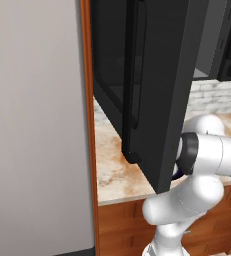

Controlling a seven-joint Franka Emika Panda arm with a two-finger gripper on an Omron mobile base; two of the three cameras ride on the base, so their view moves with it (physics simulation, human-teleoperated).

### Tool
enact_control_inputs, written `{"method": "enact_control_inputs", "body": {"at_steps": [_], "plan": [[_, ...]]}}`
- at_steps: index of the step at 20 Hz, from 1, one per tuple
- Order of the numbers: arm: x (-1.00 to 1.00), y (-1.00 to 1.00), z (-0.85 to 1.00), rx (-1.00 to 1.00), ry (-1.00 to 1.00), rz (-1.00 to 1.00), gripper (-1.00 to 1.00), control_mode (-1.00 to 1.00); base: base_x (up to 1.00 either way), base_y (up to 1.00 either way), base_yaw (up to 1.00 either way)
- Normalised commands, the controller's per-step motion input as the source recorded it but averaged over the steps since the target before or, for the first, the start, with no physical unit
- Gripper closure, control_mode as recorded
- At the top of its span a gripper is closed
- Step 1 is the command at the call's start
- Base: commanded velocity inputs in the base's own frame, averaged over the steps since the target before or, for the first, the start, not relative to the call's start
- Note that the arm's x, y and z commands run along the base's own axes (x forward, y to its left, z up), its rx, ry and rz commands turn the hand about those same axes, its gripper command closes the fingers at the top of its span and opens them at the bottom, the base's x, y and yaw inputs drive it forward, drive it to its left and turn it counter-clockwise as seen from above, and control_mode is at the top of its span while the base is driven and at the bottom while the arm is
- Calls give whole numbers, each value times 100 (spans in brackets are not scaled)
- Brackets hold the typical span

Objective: Pick the garlic from the counter and place it in the microwave. Then turn on the microwave.

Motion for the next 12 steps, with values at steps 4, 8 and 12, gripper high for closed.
{"method": "enact_control_inputs", "body": {"at_steps": [4,8,12], "plan": [[-15,3,-24,0,0,0,100,-100,0,0,0],[-27,2,-2,0,-8,-1,100,-100,0,0,0],[-24,4,13,0,-11,-5,100,-100,0,0,0]]}}
